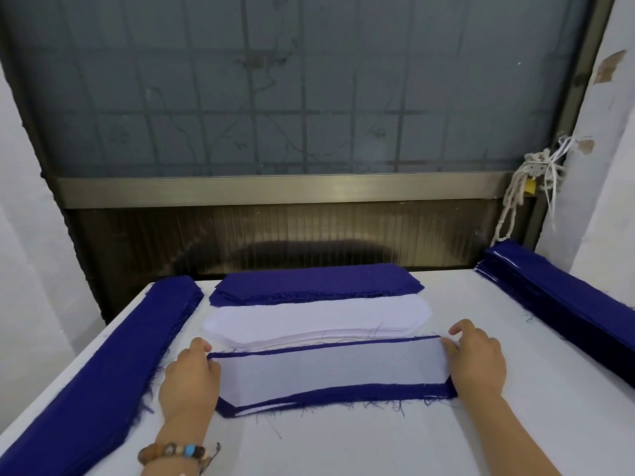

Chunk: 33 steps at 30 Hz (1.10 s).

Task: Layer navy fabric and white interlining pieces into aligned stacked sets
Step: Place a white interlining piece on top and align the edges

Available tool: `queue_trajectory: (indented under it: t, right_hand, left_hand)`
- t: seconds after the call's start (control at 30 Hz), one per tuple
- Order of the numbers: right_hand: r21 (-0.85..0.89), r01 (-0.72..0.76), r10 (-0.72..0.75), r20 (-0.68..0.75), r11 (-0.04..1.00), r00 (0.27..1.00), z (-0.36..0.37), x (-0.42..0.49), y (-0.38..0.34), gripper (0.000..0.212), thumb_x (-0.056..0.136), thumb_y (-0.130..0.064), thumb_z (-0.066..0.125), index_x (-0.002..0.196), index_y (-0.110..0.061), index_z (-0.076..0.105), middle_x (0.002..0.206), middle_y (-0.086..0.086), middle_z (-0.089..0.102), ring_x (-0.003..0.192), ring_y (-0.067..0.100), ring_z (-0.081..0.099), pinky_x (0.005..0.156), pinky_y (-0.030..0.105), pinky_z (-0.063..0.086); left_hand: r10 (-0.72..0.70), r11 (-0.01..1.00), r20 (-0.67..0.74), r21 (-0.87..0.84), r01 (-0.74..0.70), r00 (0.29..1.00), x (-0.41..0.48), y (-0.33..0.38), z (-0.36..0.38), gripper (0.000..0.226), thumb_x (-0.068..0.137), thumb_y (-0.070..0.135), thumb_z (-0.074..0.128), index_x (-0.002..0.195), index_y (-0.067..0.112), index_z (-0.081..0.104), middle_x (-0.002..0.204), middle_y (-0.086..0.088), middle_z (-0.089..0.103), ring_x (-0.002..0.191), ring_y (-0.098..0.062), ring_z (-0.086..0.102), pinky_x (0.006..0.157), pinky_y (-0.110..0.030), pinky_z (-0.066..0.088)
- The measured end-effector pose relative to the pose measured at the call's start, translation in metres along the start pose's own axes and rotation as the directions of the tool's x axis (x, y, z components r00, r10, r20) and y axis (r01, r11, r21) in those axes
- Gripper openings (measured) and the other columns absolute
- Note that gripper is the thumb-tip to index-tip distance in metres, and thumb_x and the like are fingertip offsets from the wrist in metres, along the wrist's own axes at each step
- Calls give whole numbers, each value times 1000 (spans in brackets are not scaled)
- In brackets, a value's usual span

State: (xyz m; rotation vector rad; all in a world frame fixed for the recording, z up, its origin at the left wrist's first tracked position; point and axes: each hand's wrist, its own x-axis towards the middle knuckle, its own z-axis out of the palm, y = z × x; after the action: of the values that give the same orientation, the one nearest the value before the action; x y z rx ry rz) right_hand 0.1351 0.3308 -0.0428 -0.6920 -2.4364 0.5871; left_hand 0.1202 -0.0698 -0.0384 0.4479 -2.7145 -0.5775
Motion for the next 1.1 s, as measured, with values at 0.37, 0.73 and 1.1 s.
queue_trajectory:
  t: [0.37, 0.73, 1.1]
  right_hand:
    - [251, 327, -353, 65, 911, 933, 2, -1, -10, 12, 92, -7, 59, 85, -15, 63, 84, -3, 53, 76, 14, 49, 67, 19, 37]
    - [209, 257, -310, 286, 944, 907, 4, 4, -9, 11, 90, -19, 65, 80, -18, 60, 74, -4, 58, 64, 10, 49, 56, 16, 37]
    - [7, 268, -252, 364, 963, 897, 4, 15, -20, 14, 97, -20, 49, 90, -12, 57, 75, 2, 58, 65, 15, 50, 57, 22, 38]
  left_hand:
    - [233, 951, -273, -138, -278, 933, 0, 17, 0, 13, 86, 21, 67, 88, 29, 57, 82, 8, 54, 76, -12, 49, 71, -35, 46]
    - [233, 967, 64, -125, -223, 970, 0, 8, 7, 7, 93, 32, 55, 87, 33, 51, 81, 13, 53, 81, -9, 52, 72, -29, 48]
    - [158, 987, 270, -84, -140, 950, 25, 14, -4, 15, 93, 24, 51, 78, 24, 53, 69, 7, 55, 71, -12, 54, 74, -33, 53]
